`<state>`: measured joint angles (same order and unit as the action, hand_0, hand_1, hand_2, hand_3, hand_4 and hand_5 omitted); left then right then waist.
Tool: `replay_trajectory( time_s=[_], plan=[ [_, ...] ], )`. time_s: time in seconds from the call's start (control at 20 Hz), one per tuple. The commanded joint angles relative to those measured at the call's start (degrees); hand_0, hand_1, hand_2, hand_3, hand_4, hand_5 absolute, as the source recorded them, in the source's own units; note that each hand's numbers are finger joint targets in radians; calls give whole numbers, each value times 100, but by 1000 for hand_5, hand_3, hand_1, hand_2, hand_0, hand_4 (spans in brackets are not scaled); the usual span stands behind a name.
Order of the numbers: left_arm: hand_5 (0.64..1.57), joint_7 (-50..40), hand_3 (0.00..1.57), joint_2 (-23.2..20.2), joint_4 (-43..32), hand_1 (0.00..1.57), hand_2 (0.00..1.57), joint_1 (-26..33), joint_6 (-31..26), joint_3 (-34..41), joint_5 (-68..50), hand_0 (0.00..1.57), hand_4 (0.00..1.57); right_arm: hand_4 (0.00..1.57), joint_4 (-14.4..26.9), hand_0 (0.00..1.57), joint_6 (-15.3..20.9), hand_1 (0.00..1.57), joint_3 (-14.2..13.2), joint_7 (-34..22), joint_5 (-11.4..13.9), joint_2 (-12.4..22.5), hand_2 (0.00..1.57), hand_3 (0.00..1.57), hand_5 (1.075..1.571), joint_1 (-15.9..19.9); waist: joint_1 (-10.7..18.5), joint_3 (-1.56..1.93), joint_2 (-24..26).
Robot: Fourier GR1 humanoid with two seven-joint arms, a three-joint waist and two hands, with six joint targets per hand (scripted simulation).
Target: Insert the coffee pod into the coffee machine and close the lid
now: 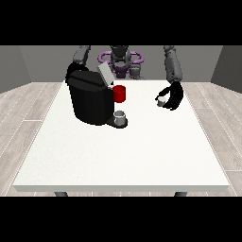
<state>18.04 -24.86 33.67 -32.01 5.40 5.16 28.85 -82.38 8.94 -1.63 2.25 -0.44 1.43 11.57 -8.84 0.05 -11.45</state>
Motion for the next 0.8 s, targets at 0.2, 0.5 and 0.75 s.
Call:
replay_trajectory(
  time_s=[0.2, 0.5, 0.75],
  plan=[
    [1571, -255, 776, 102, -250, 899, 1011, -153, 331, -377, 667, 899, 309, 414, 139, 0, -2, 0, -136, -251, -80, 92, 0, 0, 1571, 206, 39, -5, 175],
    [1571, 467, 1363, -100, -467, 1266, 1399, -201, 363, -128, 594, 1266, 507, 442, 105, 0, -245, 0, -234, 22, -333, 115, 0, 0, 1571, -84, -32, -6, 6],
    [1571, 484, 1388, 38, -48, 1450, 1452, -579, -344, -284, 510, 1450, 623, 490, 536, 0, -145, 0, -208, 43, -139, 135, 0, 0, 1571, -81, 134, -4, 443]
  ],
)
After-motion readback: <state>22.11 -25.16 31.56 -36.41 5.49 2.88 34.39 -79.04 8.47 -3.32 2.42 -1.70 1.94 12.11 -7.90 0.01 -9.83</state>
